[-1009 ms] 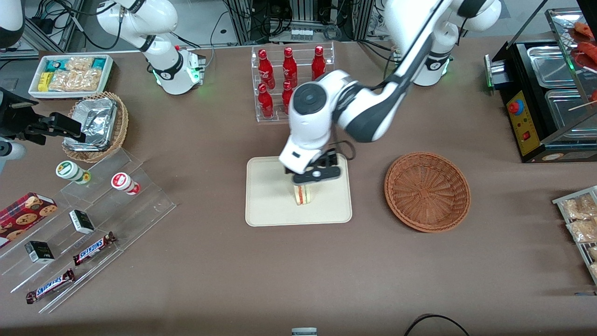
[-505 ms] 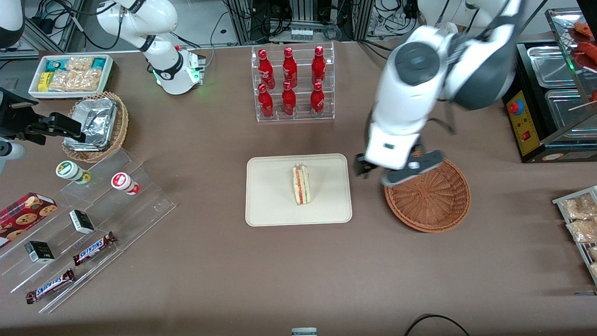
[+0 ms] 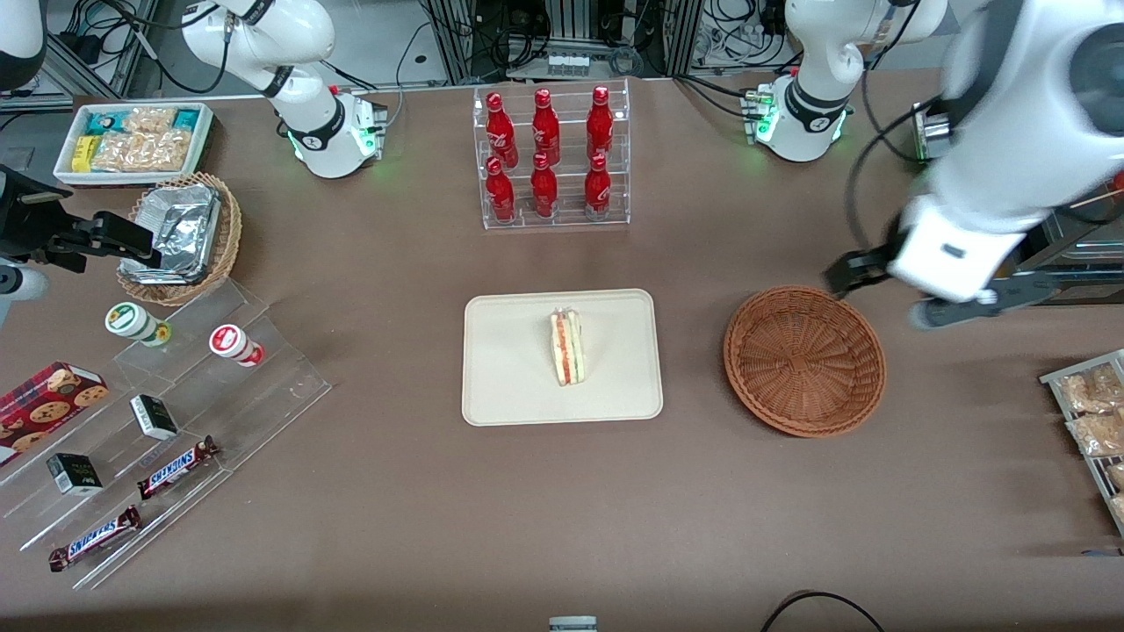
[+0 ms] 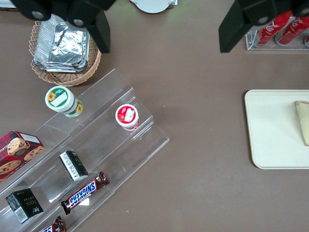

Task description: Place sandwich from basket to tray

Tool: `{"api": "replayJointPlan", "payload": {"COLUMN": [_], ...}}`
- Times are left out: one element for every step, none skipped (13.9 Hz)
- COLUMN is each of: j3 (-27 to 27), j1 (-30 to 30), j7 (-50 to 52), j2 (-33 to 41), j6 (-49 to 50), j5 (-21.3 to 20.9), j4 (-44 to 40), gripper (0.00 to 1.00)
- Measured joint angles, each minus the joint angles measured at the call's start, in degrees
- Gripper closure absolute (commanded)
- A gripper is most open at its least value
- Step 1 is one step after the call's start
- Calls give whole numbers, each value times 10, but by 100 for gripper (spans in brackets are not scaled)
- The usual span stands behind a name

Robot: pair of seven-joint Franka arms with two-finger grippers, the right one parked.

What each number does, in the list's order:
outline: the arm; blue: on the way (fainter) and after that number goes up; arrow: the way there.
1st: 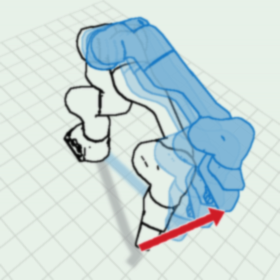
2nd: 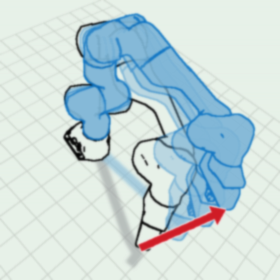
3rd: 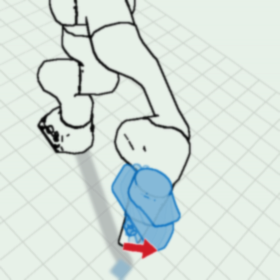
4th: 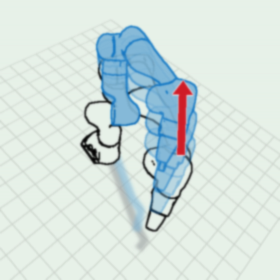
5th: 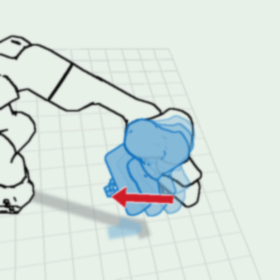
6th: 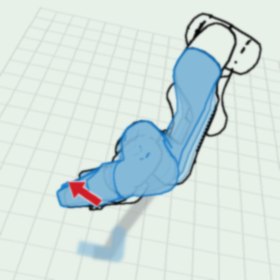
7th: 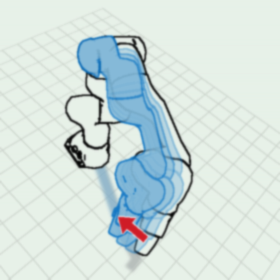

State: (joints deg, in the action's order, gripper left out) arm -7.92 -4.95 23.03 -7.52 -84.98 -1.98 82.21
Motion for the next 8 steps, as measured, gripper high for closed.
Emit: {"api": "replayJointPlan", "payload": {"j3": [1,5,15,29,40,47,51,51], "j1": [21,37,43,44,44,44,44,44], "j7": [-47,-89,-126,-158,-182,-197,-204,-206], "j2": [14,31,49,66,81,92,98,99], "j6": [5,11,18,20,20,20,19,17], "j5": [4,5,5,5,6,7,7,7], "j4": [8,20,34,50,65,76,82,83], "gripper": [0,0,0,0,0,0,0,0]}}
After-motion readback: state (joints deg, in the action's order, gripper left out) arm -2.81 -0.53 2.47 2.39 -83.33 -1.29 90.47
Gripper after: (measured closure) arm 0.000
